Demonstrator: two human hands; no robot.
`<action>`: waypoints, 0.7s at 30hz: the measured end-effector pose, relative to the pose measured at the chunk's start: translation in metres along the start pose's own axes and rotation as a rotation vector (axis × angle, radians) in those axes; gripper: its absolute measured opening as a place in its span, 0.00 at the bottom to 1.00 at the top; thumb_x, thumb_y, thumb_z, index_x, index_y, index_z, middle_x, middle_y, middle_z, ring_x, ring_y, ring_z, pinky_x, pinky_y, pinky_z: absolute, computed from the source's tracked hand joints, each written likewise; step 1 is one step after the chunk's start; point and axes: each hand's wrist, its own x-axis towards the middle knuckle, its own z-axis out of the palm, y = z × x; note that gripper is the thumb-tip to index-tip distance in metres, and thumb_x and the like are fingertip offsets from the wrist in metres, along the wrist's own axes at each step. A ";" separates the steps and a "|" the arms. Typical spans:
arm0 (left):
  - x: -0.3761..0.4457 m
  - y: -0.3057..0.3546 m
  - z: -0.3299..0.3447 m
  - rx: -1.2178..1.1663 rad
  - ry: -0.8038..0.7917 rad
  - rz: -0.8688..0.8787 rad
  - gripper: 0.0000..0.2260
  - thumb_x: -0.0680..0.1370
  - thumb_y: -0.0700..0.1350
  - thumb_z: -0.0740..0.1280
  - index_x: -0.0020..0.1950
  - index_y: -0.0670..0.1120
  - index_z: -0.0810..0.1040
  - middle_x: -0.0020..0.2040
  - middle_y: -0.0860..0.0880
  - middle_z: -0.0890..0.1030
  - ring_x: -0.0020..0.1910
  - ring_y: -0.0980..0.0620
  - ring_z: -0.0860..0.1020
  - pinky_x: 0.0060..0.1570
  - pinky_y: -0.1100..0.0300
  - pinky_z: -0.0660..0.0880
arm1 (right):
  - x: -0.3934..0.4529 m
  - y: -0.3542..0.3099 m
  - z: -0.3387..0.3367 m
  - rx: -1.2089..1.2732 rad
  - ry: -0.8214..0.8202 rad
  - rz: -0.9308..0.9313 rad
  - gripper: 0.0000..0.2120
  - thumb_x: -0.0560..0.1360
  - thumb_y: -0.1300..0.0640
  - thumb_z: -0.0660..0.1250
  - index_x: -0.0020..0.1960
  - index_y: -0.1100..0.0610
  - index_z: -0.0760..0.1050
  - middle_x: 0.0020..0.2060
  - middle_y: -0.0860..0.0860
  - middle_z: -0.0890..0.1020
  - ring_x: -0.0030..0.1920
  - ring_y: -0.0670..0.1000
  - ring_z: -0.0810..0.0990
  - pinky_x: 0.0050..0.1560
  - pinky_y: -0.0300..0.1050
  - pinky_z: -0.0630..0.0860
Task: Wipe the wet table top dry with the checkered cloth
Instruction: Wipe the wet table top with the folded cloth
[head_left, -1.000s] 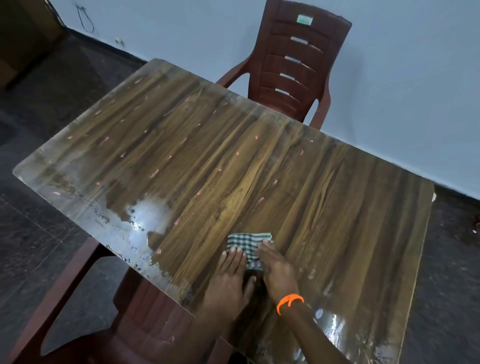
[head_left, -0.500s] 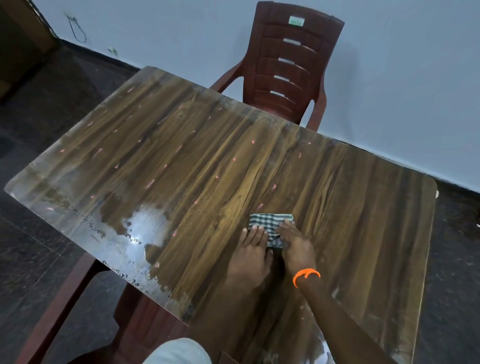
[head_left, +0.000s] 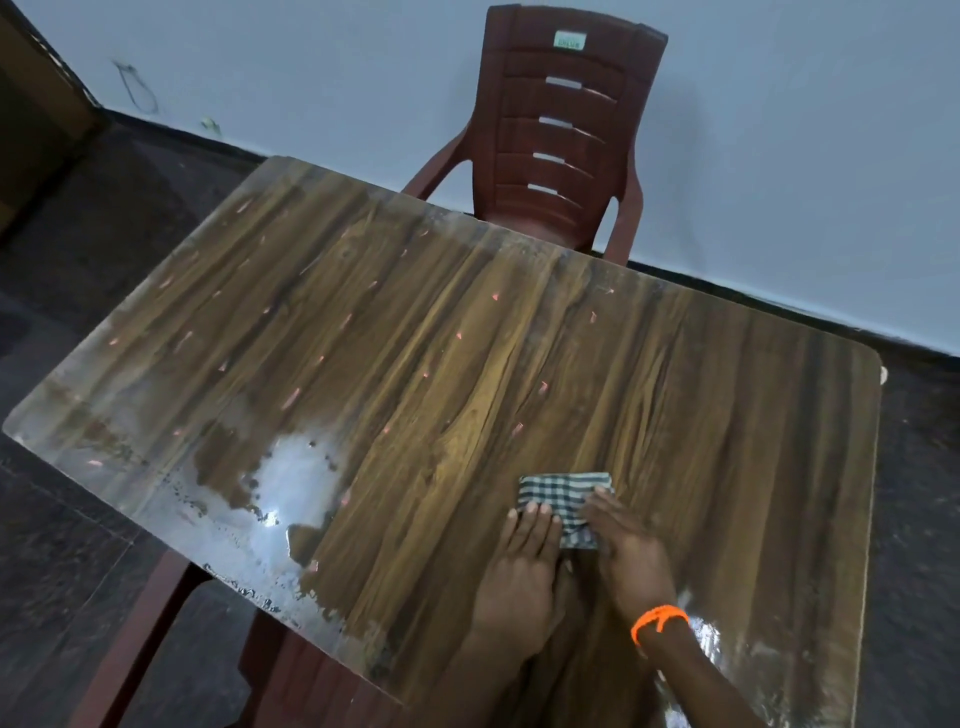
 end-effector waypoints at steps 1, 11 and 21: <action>0.017 0.001 -0.001 0.006 -0.007 0.008 0.24 0.82 0.51 0.60 0.75 0.41 0.72 0.75 0.43 0.71 0.78 0.47 0.63 0.78 0.46 0.54 | 0.013 0.004 -0.006 -0.006 0.025 0.023 0.26 0.66 0.76 0.68 0.59 0.56 0.80 0.62 0.51 0.78 0.66 0.50 0.72 0.67 0.38 0.65; 0.076 -0.057 -0.023 0.127 0.038 -0.022 0.24 0.82 0.52 0.56 0.71 0.39 0.75 0.71 0.42 0.77 0.74 0.45 0.70 0.78 0.44 0.56 | 0.099 -0.014 0.018 -0.001 0.000 -0.055 0.19 0.67 0.71 0.65 0.56 0.60 0.81 0.59 0.56 0.80 0.64 0.53 0.75 0.69 0.43 0.65; 0.032 -0.016 -0.004 0.086 -0.013 0.061 0.25 0.84 0.56 0.57 0.74 0.41 0.72 0.75 0.43 0.72 0.78 0.47 0.64 0.77 0.43 0.58 | 0.026 0.008 -0.006 0.007 0.029 -0.015 0.27 0.65 0.76 0.67 0.59 0.56 0.80 0.62 0.49 0.77 0.67 0.45 0.70 0.69 0.35 0.61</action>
